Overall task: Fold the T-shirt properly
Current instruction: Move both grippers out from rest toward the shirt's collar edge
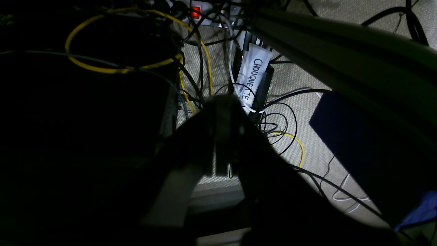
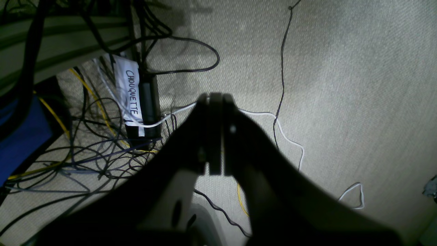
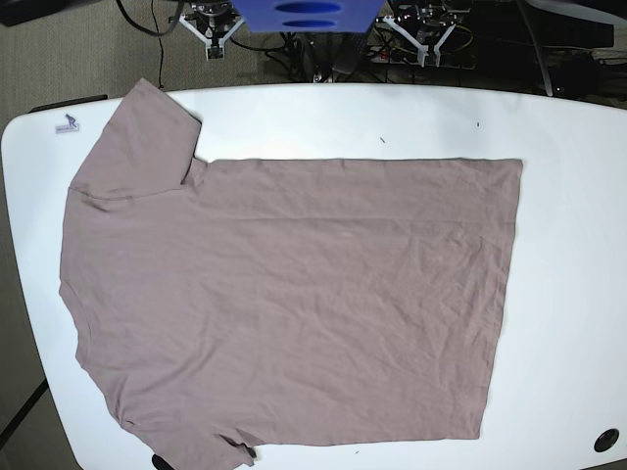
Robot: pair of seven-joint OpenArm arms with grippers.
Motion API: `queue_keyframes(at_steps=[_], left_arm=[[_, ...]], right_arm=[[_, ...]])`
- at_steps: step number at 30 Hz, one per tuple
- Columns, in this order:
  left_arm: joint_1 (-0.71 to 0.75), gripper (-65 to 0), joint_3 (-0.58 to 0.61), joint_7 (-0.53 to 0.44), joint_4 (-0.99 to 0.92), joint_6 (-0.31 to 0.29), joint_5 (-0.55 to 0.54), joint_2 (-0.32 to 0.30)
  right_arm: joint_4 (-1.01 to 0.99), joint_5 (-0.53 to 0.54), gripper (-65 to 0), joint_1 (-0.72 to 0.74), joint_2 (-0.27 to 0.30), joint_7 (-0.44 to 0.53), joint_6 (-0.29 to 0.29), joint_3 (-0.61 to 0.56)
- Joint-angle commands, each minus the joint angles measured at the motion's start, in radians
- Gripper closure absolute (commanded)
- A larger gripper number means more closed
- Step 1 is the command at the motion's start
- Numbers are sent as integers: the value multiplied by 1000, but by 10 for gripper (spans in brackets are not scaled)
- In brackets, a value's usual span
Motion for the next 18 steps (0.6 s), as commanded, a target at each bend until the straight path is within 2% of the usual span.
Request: queue_keyframes(at_steps=[1, 18], left_arm=[[12, -1, 2, -18, 0, -3, -7, -2], [11, -2, -1, -43, 0, 0, -51, -5]], right_arm=[[7, 0, 0, -5, 3, 14, 5, -2], [7, 2, 0, -8, 3, 12, 3, -3]])
